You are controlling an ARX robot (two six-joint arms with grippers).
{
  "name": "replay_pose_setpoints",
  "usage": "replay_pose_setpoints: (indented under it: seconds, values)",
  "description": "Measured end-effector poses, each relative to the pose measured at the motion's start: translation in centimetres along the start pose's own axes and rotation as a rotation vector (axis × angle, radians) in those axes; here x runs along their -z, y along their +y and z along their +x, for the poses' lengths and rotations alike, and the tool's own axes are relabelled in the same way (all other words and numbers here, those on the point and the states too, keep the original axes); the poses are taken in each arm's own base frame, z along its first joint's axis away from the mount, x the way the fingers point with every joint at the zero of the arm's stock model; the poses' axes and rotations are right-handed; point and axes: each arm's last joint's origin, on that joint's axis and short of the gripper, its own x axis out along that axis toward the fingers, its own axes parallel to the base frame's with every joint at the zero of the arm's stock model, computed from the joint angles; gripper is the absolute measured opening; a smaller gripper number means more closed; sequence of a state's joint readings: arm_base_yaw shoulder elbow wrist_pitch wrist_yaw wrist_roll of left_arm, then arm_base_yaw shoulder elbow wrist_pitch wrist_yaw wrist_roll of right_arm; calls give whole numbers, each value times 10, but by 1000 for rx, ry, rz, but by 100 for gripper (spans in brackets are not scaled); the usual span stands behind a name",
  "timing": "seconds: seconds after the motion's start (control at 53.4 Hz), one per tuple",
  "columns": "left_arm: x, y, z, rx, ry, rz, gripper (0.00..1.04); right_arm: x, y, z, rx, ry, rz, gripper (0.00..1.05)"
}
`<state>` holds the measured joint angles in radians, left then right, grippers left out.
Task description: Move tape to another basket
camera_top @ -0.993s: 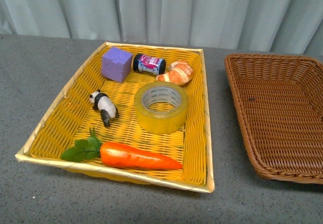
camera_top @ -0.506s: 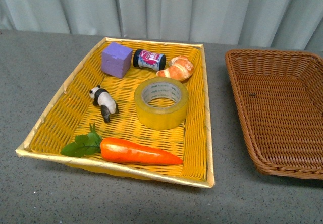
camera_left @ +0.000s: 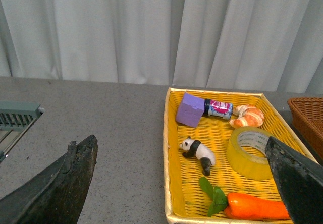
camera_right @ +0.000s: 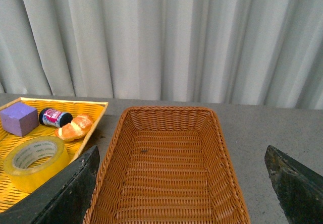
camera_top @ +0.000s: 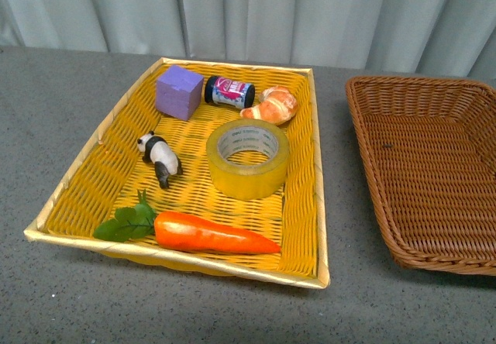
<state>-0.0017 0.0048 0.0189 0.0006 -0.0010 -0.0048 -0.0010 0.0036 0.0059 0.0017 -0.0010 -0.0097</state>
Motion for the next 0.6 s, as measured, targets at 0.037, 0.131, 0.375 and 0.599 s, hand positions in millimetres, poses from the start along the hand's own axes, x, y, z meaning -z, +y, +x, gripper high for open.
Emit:
replay_pose_setpoints:
  seconds: [0.037, 0.131, 0.375, 0.599]
  values:
    - [0, 0, 0, 0, 0, 0, 98, 0, 0, 0, 0, 0, 0, 96]
    - [0, 0, 0, 0, 0, 0, 98, 0, 0, 0, 0, 0, 0, 96]
    - [0, 0, 0, 0, 0, 0, 98, 0, 0, 0, 0, 0, 0, 96]
    - [9, -1, 10, -214, 209, -75, 98, 0, 0, 0, 0, 0, 0, 96]
